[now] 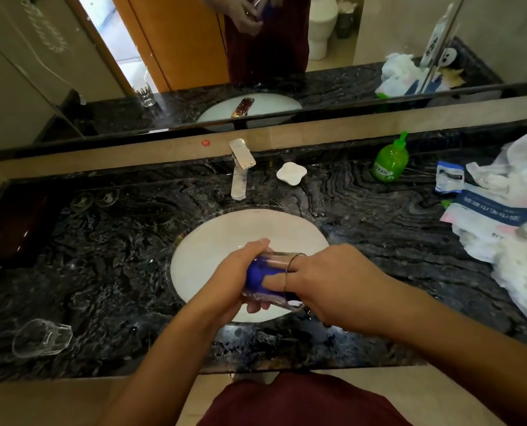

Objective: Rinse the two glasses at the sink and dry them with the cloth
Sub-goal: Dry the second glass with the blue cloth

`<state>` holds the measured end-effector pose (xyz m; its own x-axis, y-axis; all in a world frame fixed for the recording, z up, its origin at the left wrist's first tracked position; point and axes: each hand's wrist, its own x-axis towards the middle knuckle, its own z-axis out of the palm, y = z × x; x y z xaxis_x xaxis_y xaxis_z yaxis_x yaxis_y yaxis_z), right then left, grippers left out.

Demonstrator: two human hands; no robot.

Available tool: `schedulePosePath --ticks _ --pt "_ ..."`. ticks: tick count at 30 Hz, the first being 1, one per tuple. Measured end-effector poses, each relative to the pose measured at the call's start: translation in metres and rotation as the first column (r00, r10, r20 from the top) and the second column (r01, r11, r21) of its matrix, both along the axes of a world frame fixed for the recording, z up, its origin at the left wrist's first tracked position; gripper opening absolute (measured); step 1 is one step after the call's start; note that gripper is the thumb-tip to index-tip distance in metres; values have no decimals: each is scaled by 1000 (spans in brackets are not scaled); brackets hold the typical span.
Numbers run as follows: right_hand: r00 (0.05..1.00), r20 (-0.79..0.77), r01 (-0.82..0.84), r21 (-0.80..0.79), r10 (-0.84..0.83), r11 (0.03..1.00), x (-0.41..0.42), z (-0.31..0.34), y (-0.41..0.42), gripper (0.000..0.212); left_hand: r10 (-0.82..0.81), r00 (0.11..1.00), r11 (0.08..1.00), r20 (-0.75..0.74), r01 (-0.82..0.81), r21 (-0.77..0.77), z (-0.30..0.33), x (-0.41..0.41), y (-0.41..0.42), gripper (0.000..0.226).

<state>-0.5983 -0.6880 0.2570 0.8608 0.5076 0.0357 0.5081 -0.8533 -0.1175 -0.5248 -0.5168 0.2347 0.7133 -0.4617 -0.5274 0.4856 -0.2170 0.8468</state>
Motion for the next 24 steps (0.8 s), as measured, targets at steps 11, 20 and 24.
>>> schedulePosePath --ticks 11,20,24 --pt "836 -545 544 806 -65 235 -5 -8 -12 40 -77 914 997 398 76 19 24 1 5 37" --pt "719 -587 685 506 373 -524 -2 -11 -2 29 -39 808 977 588 153 -145 22 -14 7 56" --pt "674 -688 739 621 270 -262 -2 -5 5 35 -33 789 986 614 126 -108 26 -6 3 31"
